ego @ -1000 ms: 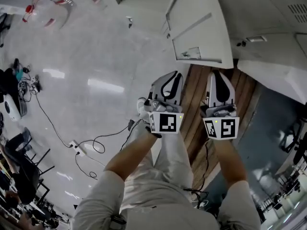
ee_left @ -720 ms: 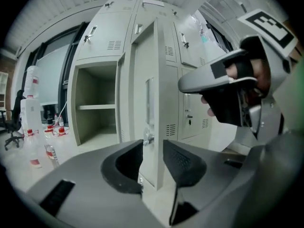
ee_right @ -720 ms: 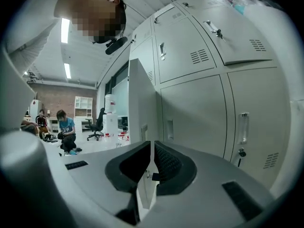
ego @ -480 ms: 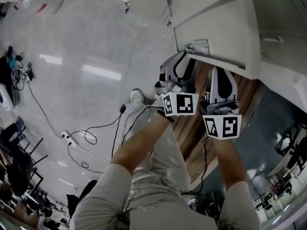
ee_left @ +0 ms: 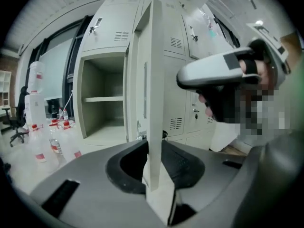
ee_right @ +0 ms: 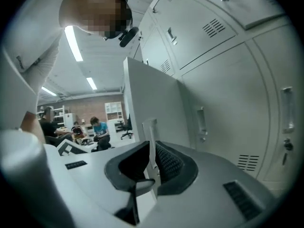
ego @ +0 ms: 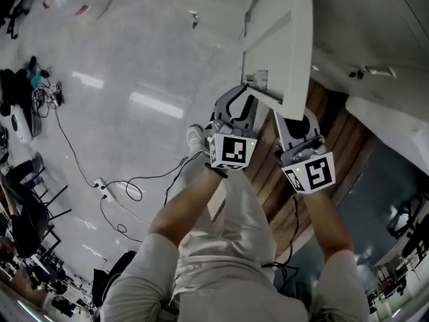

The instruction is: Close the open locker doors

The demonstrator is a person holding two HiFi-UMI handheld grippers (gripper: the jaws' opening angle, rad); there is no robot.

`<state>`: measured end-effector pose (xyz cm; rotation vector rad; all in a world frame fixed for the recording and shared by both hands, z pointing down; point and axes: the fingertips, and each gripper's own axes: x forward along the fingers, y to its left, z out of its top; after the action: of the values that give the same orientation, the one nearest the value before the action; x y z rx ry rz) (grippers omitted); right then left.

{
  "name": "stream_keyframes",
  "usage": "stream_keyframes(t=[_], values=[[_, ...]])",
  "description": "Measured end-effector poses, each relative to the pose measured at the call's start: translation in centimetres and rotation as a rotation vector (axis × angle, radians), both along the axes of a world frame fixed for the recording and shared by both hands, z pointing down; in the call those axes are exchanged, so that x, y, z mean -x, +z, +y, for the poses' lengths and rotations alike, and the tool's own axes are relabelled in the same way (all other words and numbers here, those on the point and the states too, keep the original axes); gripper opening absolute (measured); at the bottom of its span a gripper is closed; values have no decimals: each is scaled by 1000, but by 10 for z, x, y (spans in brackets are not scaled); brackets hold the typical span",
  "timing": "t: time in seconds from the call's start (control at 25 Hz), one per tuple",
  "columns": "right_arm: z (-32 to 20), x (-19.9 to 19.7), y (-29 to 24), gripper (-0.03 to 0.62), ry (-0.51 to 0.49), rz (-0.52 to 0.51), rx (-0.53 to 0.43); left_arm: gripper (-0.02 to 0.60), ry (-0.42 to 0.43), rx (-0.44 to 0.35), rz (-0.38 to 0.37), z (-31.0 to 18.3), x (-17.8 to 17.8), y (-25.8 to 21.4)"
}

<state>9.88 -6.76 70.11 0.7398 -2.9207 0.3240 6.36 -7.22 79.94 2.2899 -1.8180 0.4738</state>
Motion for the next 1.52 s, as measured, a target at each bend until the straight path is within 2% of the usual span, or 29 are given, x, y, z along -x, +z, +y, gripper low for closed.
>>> stream_keyframes(t=[0.12,0.28,0.48,0.64,0.96,1.08,1.28,1.52], values=[[8,34,13,75,-125,21,1,92,102,-39,-18,5,25,-5],[4,73,16,98,-185,-5,-10,91,178,-68,5,5,67,-9],[3,130,9,109,-248,-8,-50,91,292,-62,19,6,109,-10],[-4,170,8,117,-245,-4,-41,91,329,-58,34,-2,140,-11],[-23,225,9,107,-218,8,-26,91,415,-79,82,-24,192,-12],[-38,243,7,84,-191,8,-19,91,452,-80,80,-39,211,-12],[-65,271,12,60,-173,54,-48,92,447,-82,35,-64,248,-7],[-110,299,13,44,-84,44,-36,21,318,-103,19,-82,292,-3]])
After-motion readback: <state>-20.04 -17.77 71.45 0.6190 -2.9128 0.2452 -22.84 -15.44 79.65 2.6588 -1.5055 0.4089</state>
